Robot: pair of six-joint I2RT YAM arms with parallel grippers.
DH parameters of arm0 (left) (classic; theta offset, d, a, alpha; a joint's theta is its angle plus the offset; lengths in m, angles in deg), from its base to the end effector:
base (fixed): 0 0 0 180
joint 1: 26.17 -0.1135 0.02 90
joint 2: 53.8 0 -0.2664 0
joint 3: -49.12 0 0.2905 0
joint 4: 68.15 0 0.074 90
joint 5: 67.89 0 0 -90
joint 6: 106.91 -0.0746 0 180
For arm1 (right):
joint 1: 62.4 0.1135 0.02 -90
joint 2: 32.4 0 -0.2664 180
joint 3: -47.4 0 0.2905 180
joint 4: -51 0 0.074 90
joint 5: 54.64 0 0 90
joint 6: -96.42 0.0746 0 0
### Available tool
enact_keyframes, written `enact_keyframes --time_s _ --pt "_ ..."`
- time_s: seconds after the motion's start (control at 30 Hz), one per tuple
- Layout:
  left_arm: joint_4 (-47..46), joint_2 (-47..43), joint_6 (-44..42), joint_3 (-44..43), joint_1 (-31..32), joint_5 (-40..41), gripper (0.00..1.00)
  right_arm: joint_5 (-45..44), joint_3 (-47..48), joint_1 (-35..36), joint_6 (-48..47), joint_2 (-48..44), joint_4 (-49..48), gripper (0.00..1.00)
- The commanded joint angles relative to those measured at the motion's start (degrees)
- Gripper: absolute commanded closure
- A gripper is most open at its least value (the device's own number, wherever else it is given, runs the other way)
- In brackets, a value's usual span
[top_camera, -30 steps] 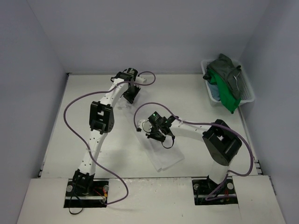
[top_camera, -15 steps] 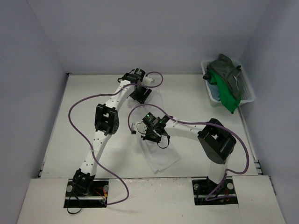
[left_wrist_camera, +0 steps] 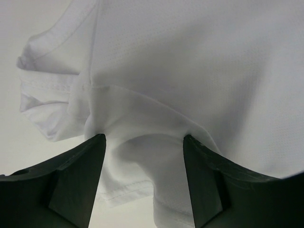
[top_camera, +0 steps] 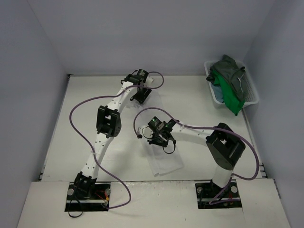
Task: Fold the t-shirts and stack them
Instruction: Fold the tshirt
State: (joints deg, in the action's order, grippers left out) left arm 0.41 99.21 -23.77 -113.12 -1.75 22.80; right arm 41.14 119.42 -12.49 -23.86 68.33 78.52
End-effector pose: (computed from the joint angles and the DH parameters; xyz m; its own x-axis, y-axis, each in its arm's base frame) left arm 0.5648 -0.2555 0.1532 -0.7289 0.4621 -0.5052 0.4984 0.8640 0.0712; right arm 0.2562 0.3160 0.1125 -0.0603 -0.8507 -0.5222 -0.9584 0.1957 -0.2080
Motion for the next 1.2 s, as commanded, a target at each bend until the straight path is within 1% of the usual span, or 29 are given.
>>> enact_keyframes --time_s 0.0,0.1,0.23,0.27,0.3,0.33,0.4,0.5,0.53,0.6,0.63,0.7,0.73,0.77,0.8,0.83,0.87,0.9,1.0,1.03,1.1,1.13,1.17 --pt "2.3 2.0 0.0 -0.6 -2.3 8.6 0.39 -1.9 -1.1 -0.3 0.9 -4.8 2.5 1.00" --pt "2.2 1.7 0.3 -0.2 -3.1 7.9 0.37 -1.8 -1.5 -0.4 1.4 -4.6 2.3 1.00" --pt "0.6 -1.6 0.7 1.0 -3.3 7.3 0.31 -1.7 -1.2 -1.0 1.7 -4.0 1.5 1.00" --pt "0.3 -2.4 0.9 1.1 -3.2 7.0 0.28 -1.7 -1.1 -1.3 1.8 -4.0 1.1 0.97" --pt "-0.1 -3.1 0.9 1.1 -3.2 6.2 0.18 -1.7 -0.7 -1.5 1.9 -4.0 1.0 0.96" --pt "-0.9 -5.0 0.8 1.2 -3.2 6.2 0.18 -1.7 -0.4 -1.7 1.9 -4.1 1.0 0.94" --pt "-1.8 -7.0 0.6 1.0 -3.2 5.0 0.17 -1.4 0.5 -2.6 2.1 -4.9 0.9 0.84" --pt "-4.1 -11.6 0.2 1.5 -3.3 3.5 0.17 -1.1 1.1 -3.5 1.8 -6.9 1.0 0.75" --pt "-4.7 -13.6 0.0 1.4 -3.3 3.1 0.17 -1.3 1.7 -3.8 1.9 -7.6 1.1 0.70" --pt "-4.9 -15.8 -0.1 1.8 -3.3 2.3 0.17 -1.6 2.3 -4.0 2.1 -8.5 1.4 0.68" --pt "-5.0 -18.5 -0.3 2.3 -3.3 0.8 0.17 -2.0 2.6 -4.0 1.9 -9.1 1.5 0.65" --pt "-5.8 -22.0 -1.0 6.4 -3.3 -0.3 0.17 -2.4 2.7 -4.0 1.5 -11.2 1.8 0.63" --pt "-7.5 -26.3 -1.1 8.7 -3.3 -0.7 0.17 -3.0 2.7 -4.0 1.4 -11.9 1.9 0.63" --pt "-7.9 -28.7 -1.6 12.7 -3.3 -2.6 0.17 -3.1 2.7 -4.0 1.1 -13.1 2.2 0.62" --pt "-8.4 -30.9 -2.1 14.7 -3.3 -3.6 0.17 -3.3 2.6 -3.9 0.8 -13.7 2.4 0.62" --pt "-8.8 -35.7 -2.5 16.5 -3.3 -4.5 0.17 -3.4 2.5 -3.9 0.6 -15.4 2.4 0.62" --pt "-9.2 -38.5 -3.9 18.6 -3.3 -6.0 0.17 -4.0 1.9 -3.8 -0.1 -16.3 2.2 0.62" --pt "-9.6 -44.0 -4.9 22.8 -3.2 -7.1 0.17 -4.5 1.6 -3.5 -0.4 -17.0 2.0 0.62" --pt "-11.3 -52.8 -9.7 31.4 -3.2 -11.0 0.17 -6.0 -0.5 -2.6 -2.3 -19.9 1.8 0.62" --pt "-12.4 -58.6 -11.1 38.3 -3.2 -11.8 0.17 -7.5 -1.2 -1.6 -2.8 -20.6 1.9 0.62" --pt "-12.7 -64.3 -15.3 45.5 -3.2 -13.5 0.17 -7.6 -2.7 0.0 -3.7 -22.1 4.3 0.62" --pt "-13.5 -69.5 -16.3 52.7 -3.2 -13.3 0.17 -7.9 -3.5 1.0 -4.0 -23.5 5.4 0.62" --pt "-14.0 -72.2 -18.3 56.3 -3.3 -12.8 0.17 -8.1 -4.5 3.1 -4.4 -24.3 5.8 0.62"
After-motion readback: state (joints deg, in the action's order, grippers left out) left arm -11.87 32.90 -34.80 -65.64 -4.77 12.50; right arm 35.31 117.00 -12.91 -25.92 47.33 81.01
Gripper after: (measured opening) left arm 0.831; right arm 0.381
